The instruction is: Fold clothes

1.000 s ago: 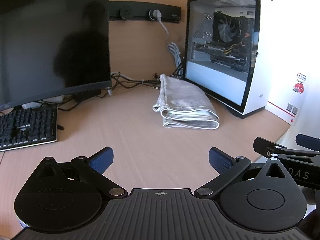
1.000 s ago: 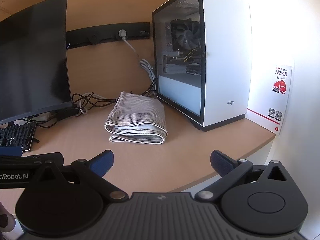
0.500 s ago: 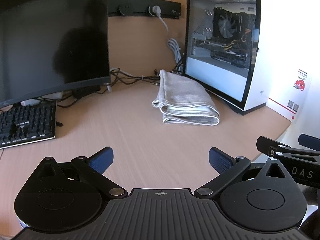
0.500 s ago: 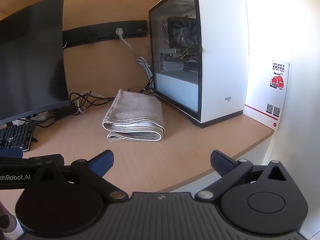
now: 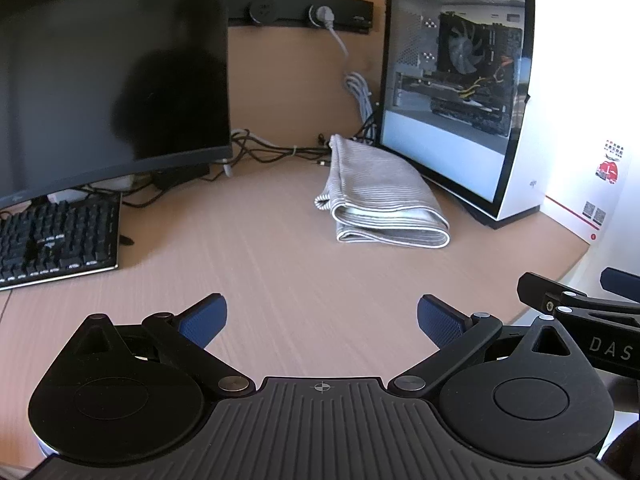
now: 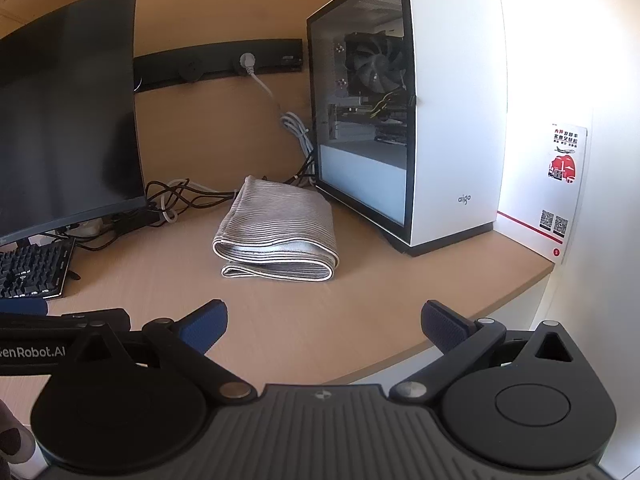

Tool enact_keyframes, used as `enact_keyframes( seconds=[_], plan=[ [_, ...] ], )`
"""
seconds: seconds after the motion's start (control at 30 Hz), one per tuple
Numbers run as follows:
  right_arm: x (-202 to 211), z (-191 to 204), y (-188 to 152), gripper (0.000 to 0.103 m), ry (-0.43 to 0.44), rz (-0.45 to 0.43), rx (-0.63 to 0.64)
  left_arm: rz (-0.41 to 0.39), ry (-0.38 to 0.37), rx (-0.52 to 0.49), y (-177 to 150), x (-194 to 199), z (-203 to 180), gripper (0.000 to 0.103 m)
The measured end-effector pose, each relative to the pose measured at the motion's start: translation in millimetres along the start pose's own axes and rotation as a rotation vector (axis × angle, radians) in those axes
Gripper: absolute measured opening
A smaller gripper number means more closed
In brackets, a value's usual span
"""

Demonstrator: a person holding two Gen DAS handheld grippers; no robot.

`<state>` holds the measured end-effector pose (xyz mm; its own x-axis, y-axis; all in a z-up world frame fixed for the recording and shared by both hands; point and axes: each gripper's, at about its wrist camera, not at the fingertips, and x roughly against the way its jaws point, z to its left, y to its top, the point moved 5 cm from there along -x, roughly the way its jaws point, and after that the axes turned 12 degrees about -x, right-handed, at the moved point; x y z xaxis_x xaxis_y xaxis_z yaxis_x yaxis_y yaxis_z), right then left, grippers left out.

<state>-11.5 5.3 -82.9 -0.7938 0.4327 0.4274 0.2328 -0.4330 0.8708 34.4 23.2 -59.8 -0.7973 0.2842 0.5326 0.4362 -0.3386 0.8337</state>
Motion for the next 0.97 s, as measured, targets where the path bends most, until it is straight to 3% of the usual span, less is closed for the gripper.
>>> enact_keyframes(
  seconds=[0.57,0.8,0.97],
  plan=[
    [5.7,1.8,-0.8,0.103,-0.025,0.002,0.005,0.016,-0.036,0.013,0.3,-1.9,2.2,0.103],
    [-3.7,1.8,13.2,0.103,-0.012,0.020,0.004,0.027,-0.062,0.062,13.2,-8.0,6.0,0.103],
    [-30.4,21.8,17.6,0.103,0.022,0.051,0.022,0.009,-0.010,0.155,10.2,-6.8,40.1,0.103]
  ],
)
